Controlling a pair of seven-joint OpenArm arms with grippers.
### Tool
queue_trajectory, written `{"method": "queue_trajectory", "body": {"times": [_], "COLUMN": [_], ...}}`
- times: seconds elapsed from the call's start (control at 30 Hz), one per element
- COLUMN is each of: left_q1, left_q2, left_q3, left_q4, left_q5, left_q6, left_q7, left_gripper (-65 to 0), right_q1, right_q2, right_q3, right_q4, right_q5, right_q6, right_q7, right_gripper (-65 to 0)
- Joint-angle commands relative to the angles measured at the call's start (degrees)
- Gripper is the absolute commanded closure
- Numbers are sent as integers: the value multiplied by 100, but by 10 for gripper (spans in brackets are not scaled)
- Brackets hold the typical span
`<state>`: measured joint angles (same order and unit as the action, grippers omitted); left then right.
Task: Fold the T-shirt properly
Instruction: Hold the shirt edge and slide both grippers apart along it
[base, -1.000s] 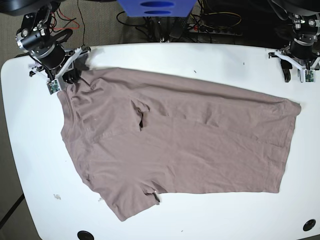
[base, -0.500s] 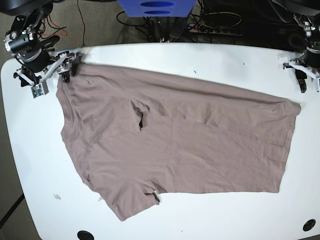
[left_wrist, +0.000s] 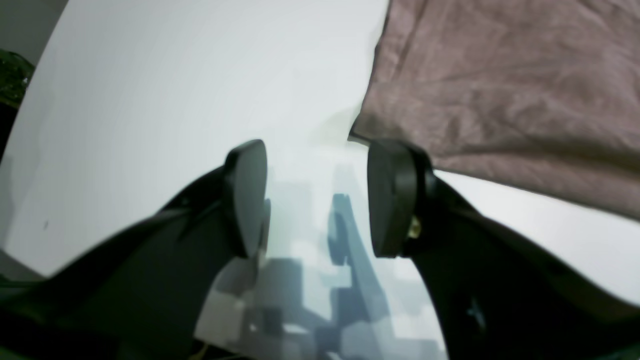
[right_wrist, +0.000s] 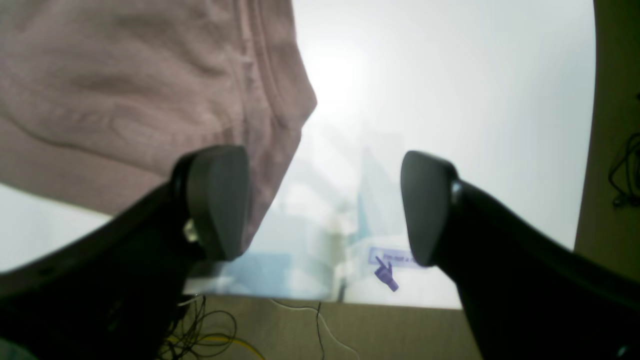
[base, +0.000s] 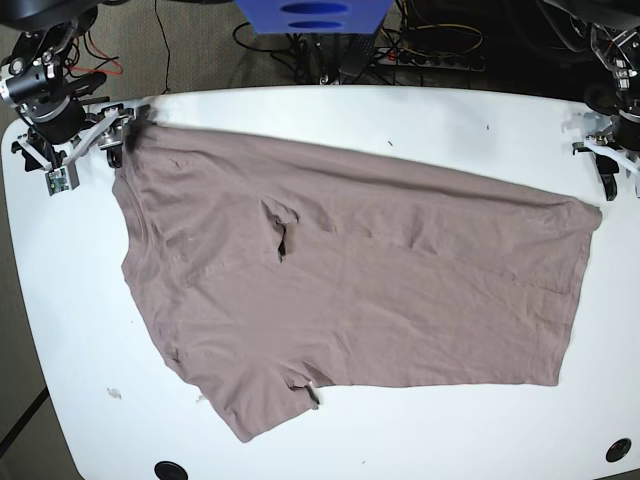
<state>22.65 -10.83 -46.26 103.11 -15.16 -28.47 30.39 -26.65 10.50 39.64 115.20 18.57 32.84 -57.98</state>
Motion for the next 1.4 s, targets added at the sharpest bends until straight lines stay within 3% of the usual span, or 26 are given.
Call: {"method": "queue_trajectory", "body": {"times": [0.0,0.27,0.5,0.67,0.93,1.37], "left_q1": [-160,-468,-661,-811,-1241,-1452], "left_q2": [-117,-266,-275,-275,-266,-266], "left_q3": [85,472,569,595,736,736], "left_q4": [-91,-355,-364,-566,-997,-1612], "left_q5": [-62,43,52,149,676,817], "left_q6": [20,3,-384,-401,-419,-419], "left_q7": [-134,-134,-134,-134,-143,-186], "left_gripper": [-320,-320,-321,-322,-408,-408], "right_q1": [6,15,15,15,24,24], "right_q2": [79,79,79,79,79,79], "right_q3": [41,41,32,32,32,32], "right_q4": [107,107,107,107,107,80], "right_q5": [47,47,47,47,47,47], "right_q6": [0,0,0,0,0,0], "right_q7": [96,96,96,96,96,96], "right_gripper": [-451,-451,-451,-451,-451,-451]}}
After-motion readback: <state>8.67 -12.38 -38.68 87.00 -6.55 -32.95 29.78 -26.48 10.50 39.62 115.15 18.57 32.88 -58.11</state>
